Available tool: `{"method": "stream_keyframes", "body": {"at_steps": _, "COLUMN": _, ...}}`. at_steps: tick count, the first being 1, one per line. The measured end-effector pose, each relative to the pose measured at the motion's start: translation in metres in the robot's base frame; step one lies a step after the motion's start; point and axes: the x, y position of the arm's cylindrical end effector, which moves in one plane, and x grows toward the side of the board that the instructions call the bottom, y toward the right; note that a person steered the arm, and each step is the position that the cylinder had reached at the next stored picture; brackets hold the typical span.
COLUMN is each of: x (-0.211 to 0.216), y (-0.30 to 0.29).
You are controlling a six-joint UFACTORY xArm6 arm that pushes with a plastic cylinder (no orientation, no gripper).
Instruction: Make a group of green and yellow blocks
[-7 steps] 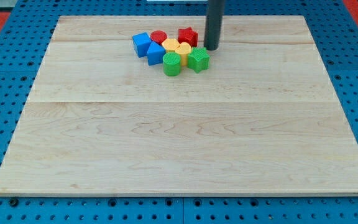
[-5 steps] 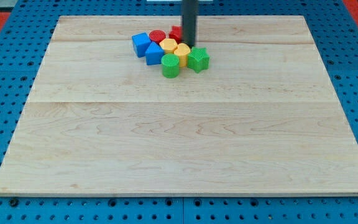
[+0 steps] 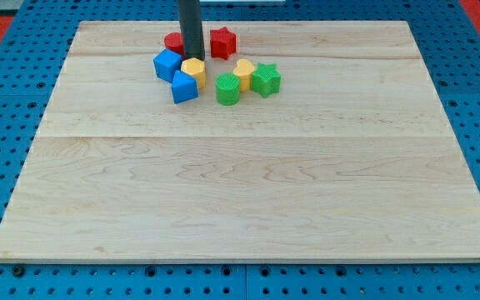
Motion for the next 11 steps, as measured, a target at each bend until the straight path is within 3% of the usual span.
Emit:
{"method": "stream_keyframes", "body": {"at_steps": 3, "x": 0.015, "y": -0.056}}
{"method": "stream_keyframes", "body": {"at_steps": 6, "x": 0.038, "y": 0.021}}
{"method": "stream_keyframes", "body": {"at_steps": 8, "x": 0.069, "y": 0.003}}
{"method": "stream_keyframes", "body": {"at_steps": 9, "x": 0.070, "y": 0.030}}
{"method": "stream_keyframes", "body": {"at_steps": 11, "x": 0.125, "y": 0.035}}
